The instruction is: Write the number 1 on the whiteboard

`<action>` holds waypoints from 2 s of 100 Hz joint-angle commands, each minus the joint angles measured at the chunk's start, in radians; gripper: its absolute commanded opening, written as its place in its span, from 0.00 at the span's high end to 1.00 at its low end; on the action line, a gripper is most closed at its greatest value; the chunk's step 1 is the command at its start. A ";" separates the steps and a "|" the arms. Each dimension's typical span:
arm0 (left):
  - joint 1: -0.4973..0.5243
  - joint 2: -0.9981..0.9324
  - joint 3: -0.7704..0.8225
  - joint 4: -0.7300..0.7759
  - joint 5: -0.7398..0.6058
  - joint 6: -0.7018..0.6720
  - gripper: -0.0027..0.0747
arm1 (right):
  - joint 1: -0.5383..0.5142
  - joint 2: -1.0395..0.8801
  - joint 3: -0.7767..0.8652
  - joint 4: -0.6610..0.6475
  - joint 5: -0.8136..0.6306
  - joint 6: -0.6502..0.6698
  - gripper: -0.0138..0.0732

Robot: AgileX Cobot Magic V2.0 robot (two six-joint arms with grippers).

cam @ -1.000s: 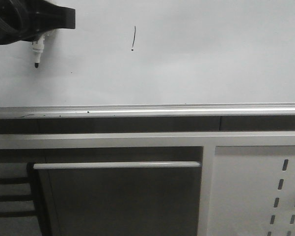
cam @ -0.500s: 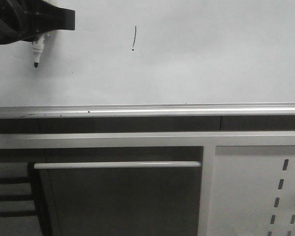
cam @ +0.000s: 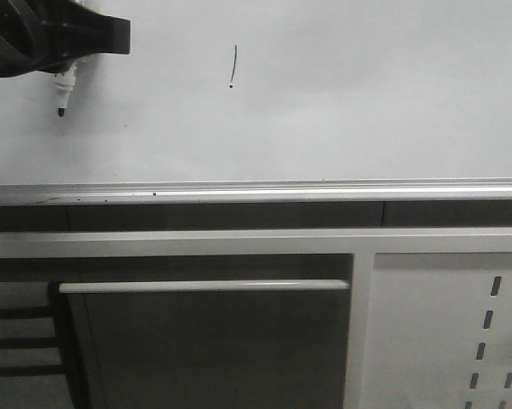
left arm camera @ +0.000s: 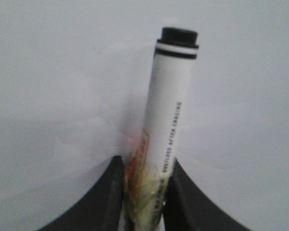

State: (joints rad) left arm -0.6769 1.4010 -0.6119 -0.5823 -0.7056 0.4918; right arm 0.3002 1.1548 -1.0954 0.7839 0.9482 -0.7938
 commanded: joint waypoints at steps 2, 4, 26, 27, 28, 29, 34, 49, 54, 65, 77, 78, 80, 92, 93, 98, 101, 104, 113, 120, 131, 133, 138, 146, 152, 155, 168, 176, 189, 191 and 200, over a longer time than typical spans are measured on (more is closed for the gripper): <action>0.032 -0.008 -0.046 -0.024 -0.122 -0.012 0.75 | -0.005 -0.023 -0.031 0.038 -0.029 -0.002 0.30; 0.032 -0.008 -0.046 -0.024 -0.122 -0.012 0.73 | -0.005 -0.023 -0.031 0.038 -0.029 -0.002 0.30; 0.032 -0.008 -0.046 -0.036 -0.128 -0.012 0.58 | -0.005 -0.023 -0.031 0.038 -0.027 -0.002 0.30; 0.032 -0.008 -0.046 -0.036 -0.128 -0.012 0.58 | -0.005 -0.023 -0.031 0.038 -0.027 -0.002 0.30; 0.032 -0.008 -0.046 -0.036 -0.128 -0.012 0.58 | -0.005 -0.023 -0.031 0.038 -0.027 -0.002 0.30; 0.032 -0.008 -0.046 -0.036 -0.128 -0.012 0.58 | -0.005 -0.023 -0.031 0.038 -0.027 -0.002 0.30; 0.032 -0.008 -0.046 -0.036 -0.128 -0.012 0.58 | -0.005 -0.023 -0.031 0.038 -0.025 -0.002 0.30; 0.032 -0.008 -0.046 -0.036 -0.128 -0.012 0.58 | -0.005 -0.023 -0.031 0.038 -0.025 -0.002 0.30; 0.032 -0.008 -0.046 -0.036 -0.128 -0.012 0.58 | -0.005 -0.023 -0.031 0.038 -0.025 -0.002 0.30; 0.032 -0.008 -0.046 -0.036 -0.128 -0.012 0.58 | -0.005 -0.023 -0.031 0.038 -0.025 -0.002 0.30; 0.032 -0.008 -0.046 -0.036 -0.130 -0.012 0.58 | -0.005 -0.023 -0.031 0.038 -0.025 -0.002 0.30; 0.032 -0.008 -0.046 -0.036 -0.132 -0.012 0.58 | -0.005 -0.023 -0.031 0.038 -0.025 -0.002 0.30; 0.032 -0.008 -0.046 -0.036 -0.132 -0.012 0.58 | -0.005 -0.023 -0.031 0.038 -0.025 -0.002 0.30; 0.032 -0.015 -0.046 -0.036 -0.132 -0.012 0.58 | -0.005 -0.023 -0.031 0.036 -0.025 -0.002 0.30; 0.032 -0.017 -0.046 -0.036 -0.132 -0.012 0.58 | -0.005 -0.023 -0.031 0.036 -0.025 -0.002 0.30; 0.032 -0.027 -0.046 -0.036 -0.132 -0.012 0.56 | -0.005 -0.023 -0.031 0.032 -0.025 -0.002 0.30; 0.032 -0.032 -0.046 -0.032 -0.132 -0.012 0.55 | -0.005 -0.023 -0.031 0.029 -0.025 -0.002 0.30; 0.032 -0.039 -0.046 -0.029 -0.132 -0.012 0.53 | -0.005 -0.023 -0.031 0.029 -0.025 -0.002 0.30; 0.032 -0.065 -0.046 -0.029 -0.117 -0.012 0.49 | -0.005 -0.023 -0.031 0.029 -0.027 -0.002 0.30; 0.032 -0.089 -0.046 -0.029 -0.103 -0.012 0.47 | -0.005 -0.023 -0.031 0.029 -0.035 -0.002 0.30; 0.032 -0.137 -0.046 -0.029 -0.058 -0.011 0.46 | -0.005 -0.023 -0.031 0.029 -0.043 -0.002 0.30; 0.032 -0.148 -0.046 -0.029 -0.048 -0.008 0.46 | -0.005 -0.023 -0.031 0.029 -0.043 -0.002 0.30; 0.032 -0.171 -0.046 -0.029 -0.019 -0.003 0.46 | -0.005 -0.023 -0.031 0.029 -0.043 -0.002 0.30; 0.032 -0.212 -0.044 -0.029 0.012 -0.001 0.46 | -0.005 -0.025 -0.031 0.029 -0.043 -0.002 0.30; 0.032 -0.250 -0.044 -0.029 0.041 -0.001 0.46 | -0.005 -0.029 -0.031 0.029 -0.043 -0.002 0.30; 0.032 -0.267 -0.044 -0.029 0.058 -0.001 0.46 | -0.005 -0.031 -0.031 0.029 -0.043 -0.002 0.30; 0.032 -0.349 -0.044 -0.029 0.132 0.000 0.47 | -0.005 -0.058 -0.031 0.029 -0.058 0.007 0.32; 0.032 -0.397 -0.044 -0.029 0.193 0.039 0.53 | -0.005 -0.081 -0.031 0.029 -0.073 0.007 0.40; 0.032 -0.481 -0.044 -0.036 0.311 0.130 0.78 | -0.005 -0.139 -0.029 0.029 -0.123 0.007 0.68; 0.032 -0.491 -0.044 -0.036 0.324 0.136 0.81 | -0.005 -0.149 -0.027 0.029 -0.133 0.007 0.73; 0.032 -0.552 -0.044 -0.036 0.394 0.165 0.99 | -0.005 -0.192 -0.017 0.029 -0.183 0.007 0.91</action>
State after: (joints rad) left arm -0.6475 0.9114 -0.6231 -0.6293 -0.3282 0.6203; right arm 0.3002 1.0175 -1.0954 0.7749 0.8567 -0.7925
